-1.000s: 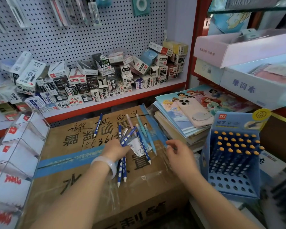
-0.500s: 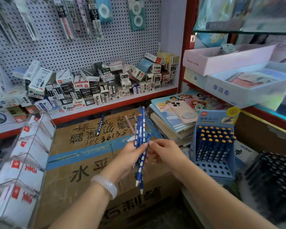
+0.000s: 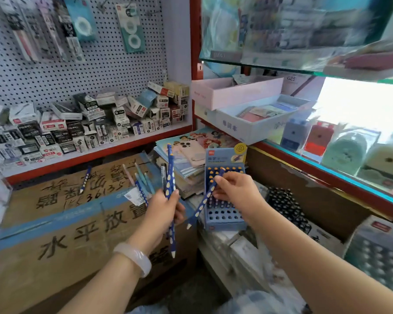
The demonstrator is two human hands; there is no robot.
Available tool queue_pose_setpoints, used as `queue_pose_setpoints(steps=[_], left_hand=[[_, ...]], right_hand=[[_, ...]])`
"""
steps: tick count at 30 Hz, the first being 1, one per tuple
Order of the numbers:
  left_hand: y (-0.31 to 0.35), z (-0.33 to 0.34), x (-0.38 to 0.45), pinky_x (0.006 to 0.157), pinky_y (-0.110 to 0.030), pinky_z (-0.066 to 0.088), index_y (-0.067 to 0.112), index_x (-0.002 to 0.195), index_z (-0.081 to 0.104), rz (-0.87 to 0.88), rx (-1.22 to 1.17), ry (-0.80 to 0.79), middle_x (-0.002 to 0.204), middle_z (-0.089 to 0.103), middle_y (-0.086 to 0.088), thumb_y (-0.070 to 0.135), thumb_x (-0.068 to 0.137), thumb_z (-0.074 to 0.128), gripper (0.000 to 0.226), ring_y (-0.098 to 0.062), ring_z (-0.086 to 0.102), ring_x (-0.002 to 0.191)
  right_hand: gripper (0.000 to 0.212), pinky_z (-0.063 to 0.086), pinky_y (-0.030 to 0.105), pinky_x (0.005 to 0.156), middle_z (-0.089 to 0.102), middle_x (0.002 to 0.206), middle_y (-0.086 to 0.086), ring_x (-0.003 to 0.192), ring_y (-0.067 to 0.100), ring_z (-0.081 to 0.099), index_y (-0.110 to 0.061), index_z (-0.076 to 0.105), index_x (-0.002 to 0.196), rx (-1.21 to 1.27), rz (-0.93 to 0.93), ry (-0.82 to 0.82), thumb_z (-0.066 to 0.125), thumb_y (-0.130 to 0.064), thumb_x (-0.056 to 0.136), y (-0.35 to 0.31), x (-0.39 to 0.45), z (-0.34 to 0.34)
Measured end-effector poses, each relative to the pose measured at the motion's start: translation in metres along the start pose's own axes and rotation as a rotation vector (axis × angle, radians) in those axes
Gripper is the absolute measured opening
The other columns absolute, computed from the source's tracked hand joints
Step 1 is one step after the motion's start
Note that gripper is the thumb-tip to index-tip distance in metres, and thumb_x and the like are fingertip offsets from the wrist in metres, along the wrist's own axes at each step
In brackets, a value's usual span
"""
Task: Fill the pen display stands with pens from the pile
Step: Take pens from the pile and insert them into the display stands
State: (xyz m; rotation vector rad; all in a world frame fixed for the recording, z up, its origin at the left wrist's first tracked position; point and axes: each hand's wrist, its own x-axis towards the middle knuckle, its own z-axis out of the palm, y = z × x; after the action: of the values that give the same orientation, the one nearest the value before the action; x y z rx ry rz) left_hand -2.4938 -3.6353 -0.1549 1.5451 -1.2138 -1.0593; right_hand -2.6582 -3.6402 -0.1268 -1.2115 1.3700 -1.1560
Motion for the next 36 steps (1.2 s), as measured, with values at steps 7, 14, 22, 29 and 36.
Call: queue_pose_setpoints(steps=[7,14,22,29,36], left_hand=[[0.015,0.029,-0.010,0.036,-0.014,0.036,0.008,0.089,0.049,0.053,-0.033,-0.060,0.062,0.052,-0.003,0.020,0.099,0.040,0.019,-0.003,0.043,0.036],[0.010,0.049,-0.011,0.036,-0.017,0.035,0.008,0.085,0.048,-0.005,-0.115,-0.084,0.060,0.051,-0.004,0.019,0.099,0.041,0.019,-0.009,0.042,0.040],[0.004,0.047,-0.008,0.041,-0.019,0.037,0.013,0.085,0.048,0.008,-0.079,-0.132,0.062,0.052,-0.003,0.020,0.098,0.041,0.017,-0.009,0.043,0.043],[0.002,0.046,-0.007,0.046,-0.021,0.039,0.016,0.093,0.050,0.045,-0.034,-0.199,0.062,0.054,-0.001,0.022,0.098,0.041,0.012,-0.008,0.044,0.044],[0.001,0.045,-0.004,0.044,-0.017,0.039,0.019,0.093,0.050,0.029,-0.026,-0.197,0.063,0.055,-0.001,0.023,0.097,0.042,0.010,-0.007,0.045,0.044]], right_hand=[[0.013,0.056,0.043,0.078,0.068,0.077,0.005,0.073,0.021,0.067,-0.017,0.058,0.080,-0.564,-0.174,0.235,0.058,-0.022,0.092,0.005,0.016,-0.061],[0.011,0.044,0.032,0.068,0.063,0.096,0.011,0.090,0.030,0.060,-0.014,0.047,0.086,-0.816,-0.033,0.181,0.051,-0.018,0.095,0.020,0.035,-0.063],[0.008,0.039,0.031,0.066,0.061,0.098,0.011,0.085,0.026,0.056,-0.014,0.046,0.092,-0.829,-0.039,0.176,0.047,-0.020,0.097,0.027,0.047,-0.061],[0.012,0.044,0.034,0.070,0.061,0.099,0.013,0.090,0.031,0.058,-0.009,0.050,0.101,-0.895,-0.065,0.165,0.045,-0.019,0.098,0.032,0.052,-0.063],[0.006,0.052,0.045,0.086,0.067,0.095,0.012,0.091,0.028,0.064,-0.015,0.054,0.088,-0.673,0.018,0.157,0.056,-0.018,0.093,0.042,0.061,-0.069]])
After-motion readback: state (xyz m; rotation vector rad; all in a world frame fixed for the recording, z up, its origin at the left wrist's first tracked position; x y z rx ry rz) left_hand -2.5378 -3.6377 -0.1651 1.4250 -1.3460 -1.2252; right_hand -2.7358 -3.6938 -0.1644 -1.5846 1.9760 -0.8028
